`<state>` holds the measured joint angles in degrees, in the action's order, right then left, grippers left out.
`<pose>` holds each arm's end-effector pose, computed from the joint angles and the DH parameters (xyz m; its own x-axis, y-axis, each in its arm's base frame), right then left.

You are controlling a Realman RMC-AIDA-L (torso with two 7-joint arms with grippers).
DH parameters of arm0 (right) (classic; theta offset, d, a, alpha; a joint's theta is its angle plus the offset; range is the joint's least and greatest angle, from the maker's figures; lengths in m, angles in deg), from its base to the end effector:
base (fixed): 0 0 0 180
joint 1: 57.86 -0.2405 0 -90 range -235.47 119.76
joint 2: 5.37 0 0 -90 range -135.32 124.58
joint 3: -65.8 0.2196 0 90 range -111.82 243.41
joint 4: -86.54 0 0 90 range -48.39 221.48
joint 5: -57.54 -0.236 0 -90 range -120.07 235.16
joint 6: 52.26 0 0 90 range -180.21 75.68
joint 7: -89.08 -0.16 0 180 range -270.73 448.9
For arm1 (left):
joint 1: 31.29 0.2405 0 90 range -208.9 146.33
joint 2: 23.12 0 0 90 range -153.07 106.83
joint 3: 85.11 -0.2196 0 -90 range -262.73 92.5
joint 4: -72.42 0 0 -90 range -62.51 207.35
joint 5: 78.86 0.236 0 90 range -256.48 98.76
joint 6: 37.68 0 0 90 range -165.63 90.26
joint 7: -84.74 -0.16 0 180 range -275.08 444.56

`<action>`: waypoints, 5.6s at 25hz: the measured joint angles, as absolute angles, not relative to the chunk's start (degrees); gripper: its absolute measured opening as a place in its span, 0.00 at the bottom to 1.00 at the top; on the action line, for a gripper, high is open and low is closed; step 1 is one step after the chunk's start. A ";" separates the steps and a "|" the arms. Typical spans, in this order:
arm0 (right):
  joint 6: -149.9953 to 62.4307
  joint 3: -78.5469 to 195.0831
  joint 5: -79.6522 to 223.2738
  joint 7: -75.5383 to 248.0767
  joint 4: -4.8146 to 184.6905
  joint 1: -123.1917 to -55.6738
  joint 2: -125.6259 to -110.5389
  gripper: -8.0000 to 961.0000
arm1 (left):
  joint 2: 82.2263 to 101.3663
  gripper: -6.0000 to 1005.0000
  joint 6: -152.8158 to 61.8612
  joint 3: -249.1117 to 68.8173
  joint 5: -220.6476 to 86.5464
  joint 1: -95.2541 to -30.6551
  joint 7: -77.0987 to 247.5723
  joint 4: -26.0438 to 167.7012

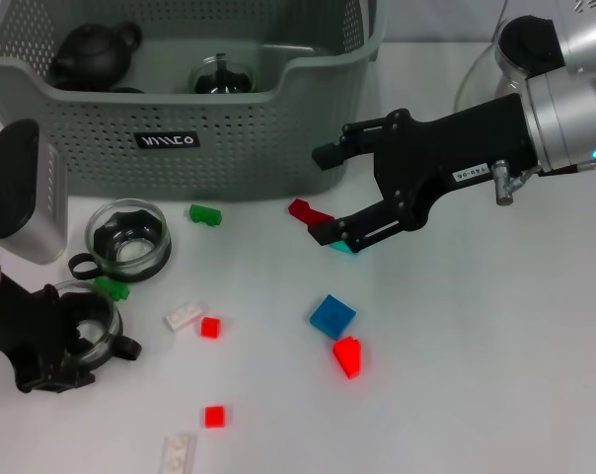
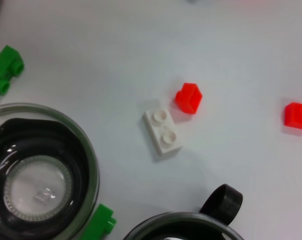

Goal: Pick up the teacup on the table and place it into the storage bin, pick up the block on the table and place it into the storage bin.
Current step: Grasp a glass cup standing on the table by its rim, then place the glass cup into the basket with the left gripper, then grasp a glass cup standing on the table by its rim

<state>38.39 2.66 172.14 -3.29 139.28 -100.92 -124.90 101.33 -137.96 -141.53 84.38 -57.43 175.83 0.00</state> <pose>0.1066 0.3679 -0.0192 0.9660 -0.0664 -0.2499 -0.0668 -0.9977 0.0068 -0.2719 0.3027 0.0378 0.8449 0.2723 -0.4604 0.2460 -0.9621 -0.1174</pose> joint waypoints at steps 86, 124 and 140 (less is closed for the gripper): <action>42.10 3.49 173.40 0.73 132.77 -99.23 -121.99 0.97 | 92.26 0.06 -98.17 -130.24 66.10 -82.86 205.44 22.41; 41.06 3.88 173.46 1.28 132.77 -99.08 -121.58 0.95 | 94.05 0.70 -118.70 -125.69 61.18 -79.81 213.02 -2.50; 40.60 6.06 173.48 2.28 131.67 -98.86 -121.42 0.94 | 93.59 0.72 -154.28 -127.49 41.74 -63.99 194.11 -14.54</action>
<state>40.60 6.06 173.48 2.28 131.67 -98.86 -121.42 93.59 -154.28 -127.49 41.74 -63.99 194.11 -14.54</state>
